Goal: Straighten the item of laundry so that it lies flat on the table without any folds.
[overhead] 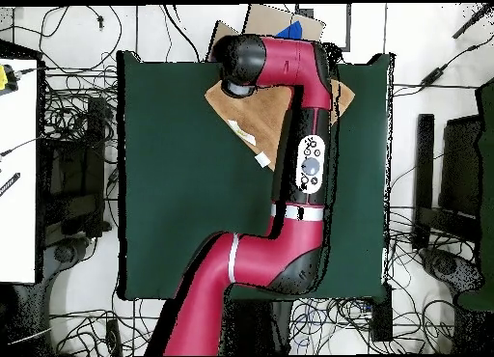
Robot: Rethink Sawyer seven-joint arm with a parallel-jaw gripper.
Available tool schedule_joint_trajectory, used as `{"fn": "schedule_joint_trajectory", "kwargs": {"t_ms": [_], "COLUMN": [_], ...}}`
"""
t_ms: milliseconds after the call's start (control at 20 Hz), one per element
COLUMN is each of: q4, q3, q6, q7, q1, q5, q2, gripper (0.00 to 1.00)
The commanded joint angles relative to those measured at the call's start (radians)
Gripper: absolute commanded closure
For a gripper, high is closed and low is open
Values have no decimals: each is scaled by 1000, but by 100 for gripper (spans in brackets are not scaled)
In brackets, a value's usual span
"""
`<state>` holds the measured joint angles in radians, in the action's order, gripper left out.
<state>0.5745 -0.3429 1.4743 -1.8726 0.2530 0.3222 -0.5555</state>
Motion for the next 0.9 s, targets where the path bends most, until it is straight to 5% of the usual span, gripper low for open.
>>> {"fn": "schedule_joint_trajectory", "kwargs": {"t_ms": [50, 350, 900], "q4": [106, 137, 67], "q3": [75, 60, 85], "q6": [357, 474, 410], "q7": [-96, -108, -67], "q1": [-1, 8, 22], "q5": [-48, -22, -26], "q2": [47, 122, 145], "gripper": [0, 0, 0]}}
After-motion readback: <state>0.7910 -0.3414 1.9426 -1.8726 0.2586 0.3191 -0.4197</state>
